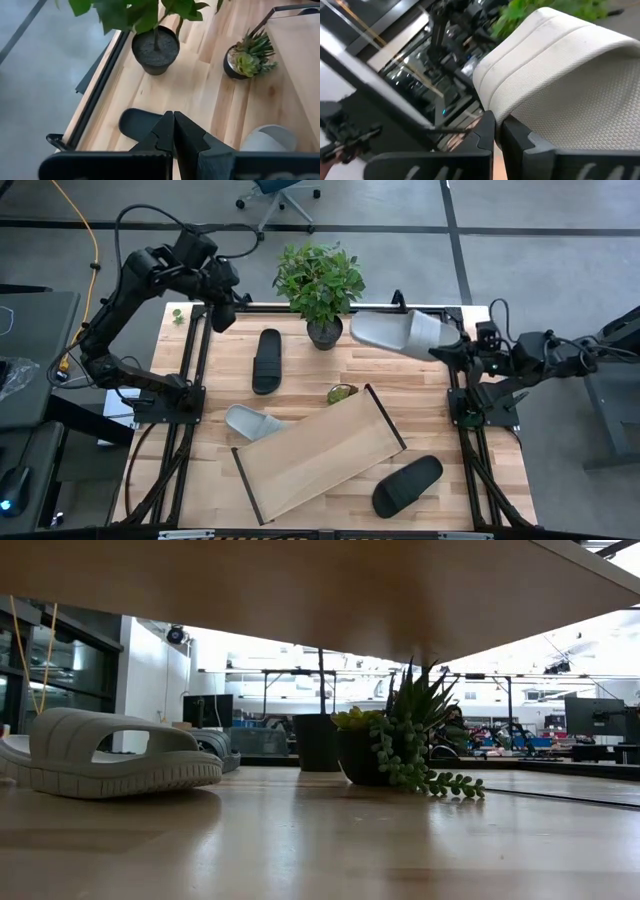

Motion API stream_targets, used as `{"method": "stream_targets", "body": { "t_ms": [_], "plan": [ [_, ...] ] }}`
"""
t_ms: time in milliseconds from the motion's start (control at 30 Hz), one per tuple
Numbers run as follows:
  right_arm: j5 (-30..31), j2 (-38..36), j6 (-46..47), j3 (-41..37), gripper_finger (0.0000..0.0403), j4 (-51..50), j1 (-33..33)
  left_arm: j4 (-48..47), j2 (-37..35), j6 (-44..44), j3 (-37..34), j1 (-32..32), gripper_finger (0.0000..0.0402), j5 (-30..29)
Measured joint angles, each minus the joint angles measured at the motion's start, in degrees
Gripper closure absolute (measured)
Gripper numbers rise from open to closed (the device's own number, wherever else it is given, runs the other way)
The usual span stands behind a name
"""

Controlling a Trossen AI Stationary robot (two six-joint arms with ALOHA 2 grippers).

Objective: Pick and place slides into the shelf
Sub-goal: Put the right gray slipper on the shelf

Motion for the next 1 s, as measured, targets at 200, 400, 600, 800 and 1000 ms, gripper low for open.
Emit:
{"method": "stream_targets", "body": {
  "t_ms": [200, 400, 600, 800, 1000],
  "plan": [
    [-5.00, 0.78, 0.36, 0.00, 0.0403, 0.29, -0.05, 0.02, 0.00, -4.77, 0.00, -6.51, 0.0401, -4.22],
    [-9.64, 1.25, -2.60, 3.04, 0.0403, 1.63, -3.12, 0.56, 0.00, -9.14, 0.00, -12.51, 0.0401, -8.37],
    [-13.13, 5.04, -7.36, 13.09, 0.0403, -8.25, -6.74, 2.48, 0.00, -11.66, 0.00, -17.41, 0.0401, -11.27],
    [-17.57, 10.18, -10.74, 20.98, 0.0403, -16.94, -9.28, 3.43, 0.00, -13.65, 0.00, -20.66, 0.0401, -14.78],
    [-24.72, 14.61, -13.87, 25.11, 0.0403, -17.36, -12.04, 4.88, 0.00, -15.48, 0.00, -24.03, 0.0401, -19.39]
  ]
}}
